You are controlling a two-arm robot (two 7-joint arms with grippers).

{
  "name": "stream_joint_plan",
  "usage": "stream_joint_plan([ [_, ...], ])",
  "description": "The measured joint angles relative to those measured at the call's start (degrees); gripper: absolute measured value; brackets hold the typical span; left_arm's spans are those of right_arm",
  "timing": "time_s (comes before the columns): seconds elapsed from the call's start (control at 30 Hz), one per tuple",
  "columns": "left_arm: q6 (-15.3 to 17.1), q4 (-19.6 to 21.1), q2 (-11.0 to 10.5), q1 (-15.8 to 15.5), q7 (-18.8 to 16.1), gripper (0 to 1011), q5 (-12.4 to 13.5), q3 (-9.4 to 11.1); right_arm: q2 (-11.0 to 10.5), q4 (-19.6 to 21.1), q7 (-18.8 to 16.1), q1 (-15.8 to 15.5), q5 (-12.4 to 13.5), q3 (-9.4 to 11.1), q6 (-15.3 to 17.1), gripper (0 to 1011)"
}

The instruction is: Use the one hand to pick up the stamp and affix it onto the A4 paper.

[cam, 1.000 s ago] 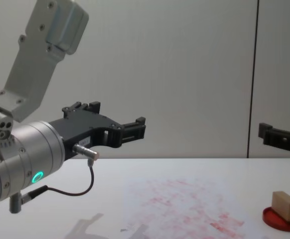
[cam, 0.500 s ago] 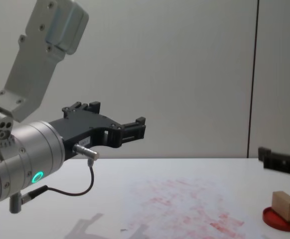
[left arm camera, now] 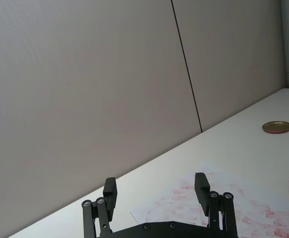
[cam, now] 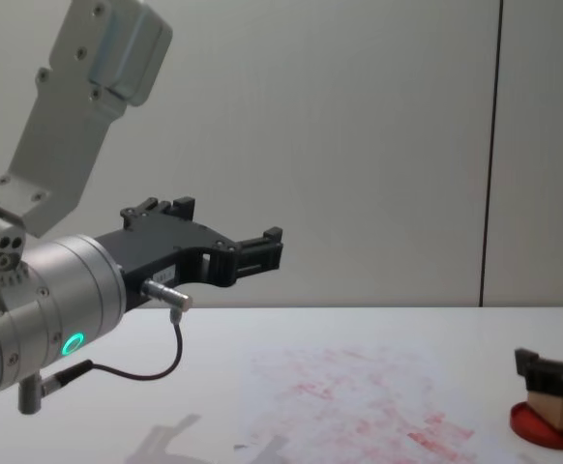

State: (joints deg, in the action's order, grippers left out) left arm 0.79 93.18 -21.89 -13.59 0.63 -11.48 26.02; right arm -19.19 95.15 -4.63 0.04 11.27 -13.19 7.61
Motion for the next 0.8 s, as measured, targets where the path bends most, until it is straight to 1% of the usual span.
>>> stream_joint_plan([
  [0.43, 0.0, 0.0, 0.0, 0.0, 0.0, 993, 0.0, 0.0, 0.84, -3.35, 0.08, 0.89, 1.4, 0.31, 0.67, 1001],
  [0.8, 0.0, 0.0, 0.0, 0.0, 0.0, 993, 0.0, 0.0, 2.01, -6.46, -0.09, 2.58, 3.06, 0.45, 1.57, 1001],
])
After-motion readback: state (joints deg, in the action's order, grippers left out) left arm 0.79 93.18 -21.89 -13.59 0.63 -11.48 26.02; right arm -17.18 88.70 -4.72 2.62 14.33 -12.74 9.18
